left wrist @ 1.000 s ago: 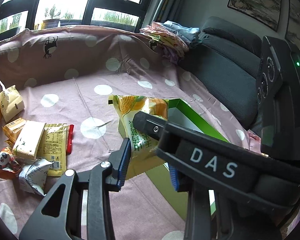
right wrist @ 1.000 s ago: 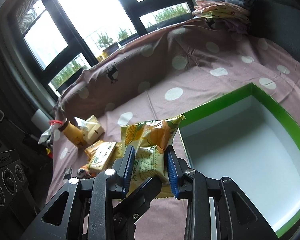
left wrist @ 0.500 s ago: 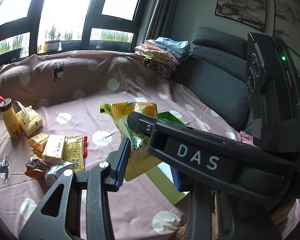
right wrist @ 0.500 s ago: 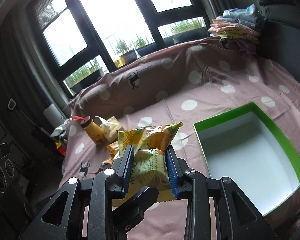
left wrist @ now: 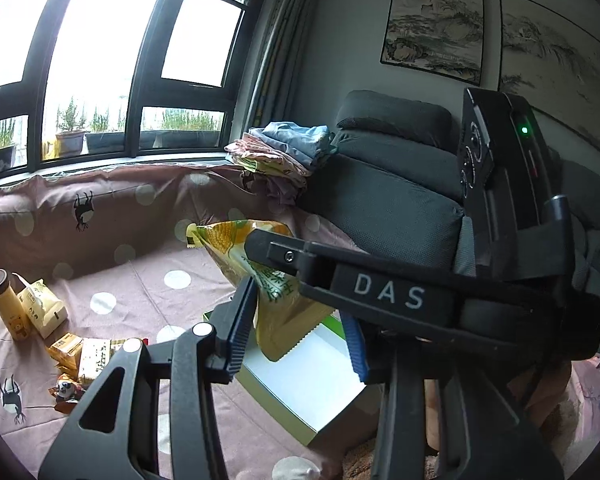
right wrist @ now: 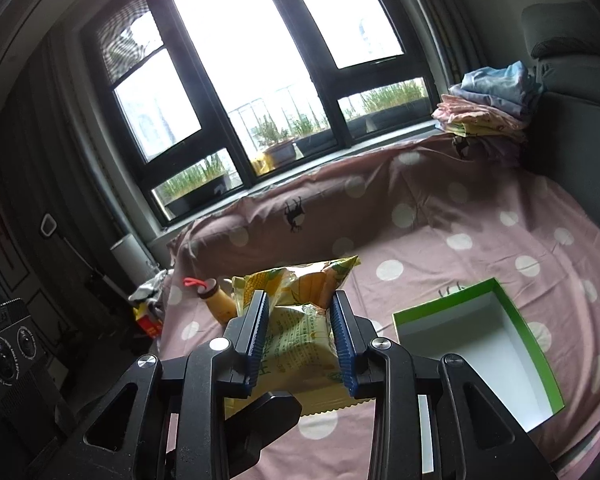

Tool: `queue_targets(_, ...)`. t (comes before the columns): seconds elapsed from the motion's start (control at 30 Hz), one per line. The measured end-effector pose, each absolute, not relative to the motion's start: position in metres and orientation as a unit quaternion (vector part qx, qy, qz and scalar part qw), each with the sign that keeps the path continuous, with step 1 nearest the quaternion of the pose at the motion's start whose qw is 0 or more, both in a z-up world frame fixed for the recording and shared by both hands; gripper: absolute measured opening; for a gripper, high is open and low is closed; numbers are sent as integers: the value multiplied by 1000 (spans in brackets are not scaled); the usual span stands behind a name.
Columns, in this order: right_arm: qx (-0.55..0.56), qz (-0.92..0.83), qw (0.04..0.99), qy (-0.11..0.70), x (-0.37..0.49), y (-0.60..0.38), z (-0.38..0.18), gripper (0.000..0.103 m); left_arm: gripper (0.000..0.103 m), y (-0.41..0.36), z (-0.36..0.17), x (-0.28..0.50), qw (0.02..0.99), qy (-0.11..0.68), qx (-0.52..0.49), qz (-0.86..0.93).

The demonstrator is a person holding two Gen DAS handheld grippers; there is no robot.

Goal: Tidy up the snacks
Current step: 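Carry the corn snack bag with the right gripper over the green-rimmed box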

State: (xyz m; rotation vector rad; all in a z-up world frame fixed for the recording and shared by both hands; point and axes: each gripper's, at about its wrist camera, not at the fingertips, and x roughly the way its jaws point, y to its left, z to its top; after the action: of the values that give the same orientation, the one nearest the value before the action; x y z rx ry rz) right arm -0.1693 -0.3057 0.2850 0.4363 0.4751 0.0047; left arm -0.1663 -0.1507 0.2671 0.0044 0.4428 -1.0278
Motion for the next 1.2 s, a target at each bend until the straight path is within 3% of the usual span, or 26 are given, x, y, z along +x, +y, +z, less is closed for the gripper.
queue_targets(0.27, 242, -23, 939, 243, -144, -342, 251, 35, 40, -186, 242, -126, 826, 248, -1, -506)
queue_targets(0.53, 262, -35, 935, 236, -159, -370, 239, 35, 40, -219, 232, -142, 814, 262, 14, -518)
queue_targets(0.87, 312, -89, 906, 273, -182, -426, 177, 35, 40, -288, 176, -151, 786, 330, 65, -519)
queue_targets(1.2, 367, -81, 868, 325, -144, -448, 115, 35, 40, -304, 123, -110, 776, 400, 66, -483)
